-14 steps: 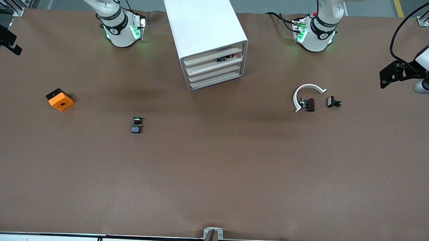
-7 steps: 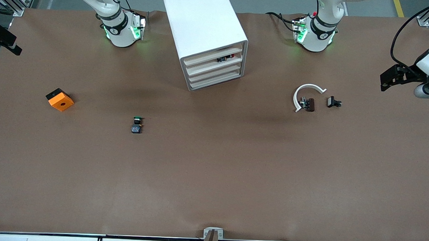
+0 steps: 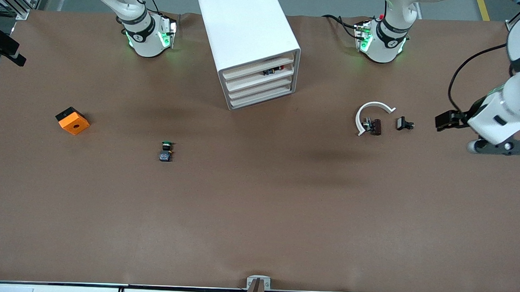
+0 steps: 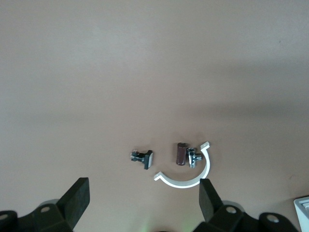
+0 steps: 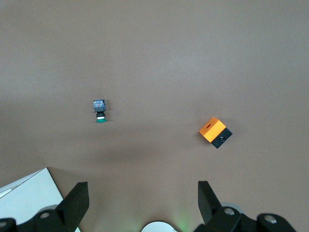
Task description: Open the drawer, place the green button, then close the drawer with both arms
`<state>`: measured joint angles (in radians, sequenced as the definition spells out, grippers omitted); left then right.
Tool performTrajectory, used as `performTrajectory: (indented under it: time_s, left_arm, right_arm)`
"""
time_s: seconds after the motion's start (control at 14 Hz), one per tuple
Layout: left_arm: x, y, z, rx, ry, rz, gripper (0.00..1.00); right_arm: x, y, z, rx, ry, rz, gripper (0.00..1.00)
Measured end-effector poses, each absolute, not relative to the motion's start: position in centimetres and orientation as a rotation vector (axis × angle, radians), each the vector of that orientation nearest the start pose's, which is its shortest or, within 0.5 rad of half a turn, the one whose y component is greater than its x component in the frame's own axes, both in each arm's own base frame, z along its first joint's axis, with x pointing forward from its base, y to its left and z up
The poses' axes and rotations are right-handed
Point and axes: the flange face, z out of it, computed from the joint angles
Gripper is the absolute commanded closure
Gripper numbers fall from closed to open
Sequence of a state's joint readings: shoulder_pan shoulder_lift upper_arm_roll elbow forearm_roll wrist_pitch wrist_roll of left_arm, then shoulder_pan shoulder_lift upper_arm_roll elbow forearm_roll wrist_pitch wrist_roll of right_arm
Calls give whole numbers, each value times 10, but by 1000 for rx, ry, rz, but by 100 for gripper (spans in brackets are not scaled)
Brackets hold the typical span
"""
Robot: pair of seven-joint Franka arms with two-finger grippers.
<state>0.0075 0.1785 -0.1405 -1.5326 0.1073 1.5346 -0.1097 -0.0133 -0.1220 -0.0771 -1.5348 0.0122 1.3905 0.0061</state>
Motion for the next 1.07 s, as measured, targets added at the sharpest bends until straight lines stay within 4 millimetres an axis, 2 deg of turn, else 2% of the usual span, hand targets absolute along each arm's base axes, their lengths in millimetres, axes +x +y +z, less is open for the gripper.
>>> performTrajectory:
  time_s: [0.29, 0.43, 0.64, 0.79, 1.0, 1.07]
  left_arm:
    - [609, -96, 487, -3041, -126, 336, 0]
    - [615, -105, 459, -3044, -270, 408, 0]
    - [620, -121, 413, -2989, -496, 524, 0]
    - [616, -153, 384, -2902, -688, 583, 0]
    - [599, -220, 335, -2712, -1018, 692, 0]
    - [595, -232, 319, -2652, -1088, 713, 0]
  right_arm:
    - [513, -44, 659, -3116, 140, 127, 0]
    - [525, -45, 642, -3115, 124, 174, 0]
    - [536, -47, 626, -3116, 105, 208, 0]
    - [539, -48, 621, -3116, 107, 224, 0]
    - [545, -49, 610, -3115, 108, 252, 0]
    - [547, -50, 605, -3115, 110, 266, 0]
